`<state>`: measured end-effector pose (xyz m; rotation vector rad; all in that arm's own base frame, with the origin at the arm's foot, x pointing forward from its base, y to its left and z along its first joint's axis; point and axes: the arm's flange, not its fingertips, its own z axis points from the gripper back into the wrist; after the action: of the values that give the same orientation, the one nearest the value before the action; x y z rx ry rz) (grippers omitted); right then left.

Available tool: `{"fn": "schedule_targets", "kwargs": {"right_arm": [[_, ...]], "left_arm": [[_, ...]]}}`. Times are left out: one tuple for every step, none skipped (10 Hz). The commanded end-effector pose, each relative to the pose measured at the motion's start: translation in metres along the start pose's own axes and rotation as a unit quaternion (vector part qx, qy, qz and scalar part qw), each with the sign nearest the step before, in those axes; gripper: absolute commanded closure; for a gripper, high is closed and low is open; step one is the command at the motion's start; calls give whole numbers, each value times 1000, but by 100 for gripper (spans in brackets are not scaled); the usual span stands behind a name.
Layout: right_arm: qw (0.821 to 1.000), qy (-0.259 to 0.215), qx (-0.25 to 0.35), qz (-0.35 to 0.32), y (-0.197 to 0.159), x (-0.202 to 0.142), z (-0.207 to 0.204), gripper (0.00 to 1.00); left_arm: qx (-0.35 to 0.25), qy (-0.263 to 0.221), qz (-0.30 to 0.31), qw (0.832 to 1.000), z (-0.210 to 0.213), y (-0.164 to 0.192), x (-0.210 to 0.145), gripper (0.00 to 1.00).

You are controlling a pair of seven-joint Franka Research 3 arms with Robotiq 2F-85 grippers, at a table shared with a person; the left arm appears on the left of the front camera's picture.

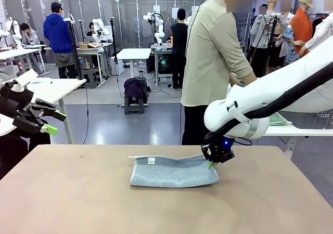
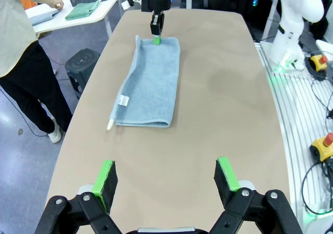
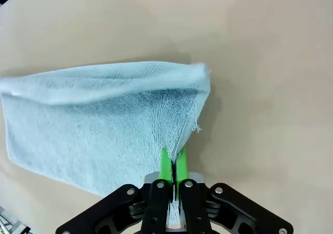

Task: Fold the towels and place them in the basket.
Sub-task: When a person lays out a Towel with hook on the table, fold it in half twice.

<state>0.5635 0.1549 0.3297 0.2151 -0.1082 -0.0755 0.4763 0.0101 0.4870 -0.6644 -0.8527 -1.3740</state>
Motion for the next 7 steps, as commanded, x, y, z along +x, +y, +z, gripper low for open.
{"fn": "schedule_targets", "kwargs": {"right_arm": [[999,-16,-50,-8,29,-15,24,96],[997,-31,-66,5,44,-17,35,96],[996,-42,-78,19,60,-17,45,96],[994,-43,-93,27,80,-16,52,96],[992,-42,-119,28,108,-15,57,96],[989,-42,-137,30,134,-15,61,96],[987,-42,-149,33,160,-15,62,96]], "left_arm": [[0,-1,-6,1000,0,0,0,5],[0,-1,-6,1000,0,0,0,5],[0,-1,-6,1000,0,0,0,5],[0,-1,-6,1000,0,0,0,5],[0,-1,-6,1000,0,0,0,5],[0,-1,-6,1000,0,0,0,5],[0,-1,-6,1000,0,0,0,5]]}}
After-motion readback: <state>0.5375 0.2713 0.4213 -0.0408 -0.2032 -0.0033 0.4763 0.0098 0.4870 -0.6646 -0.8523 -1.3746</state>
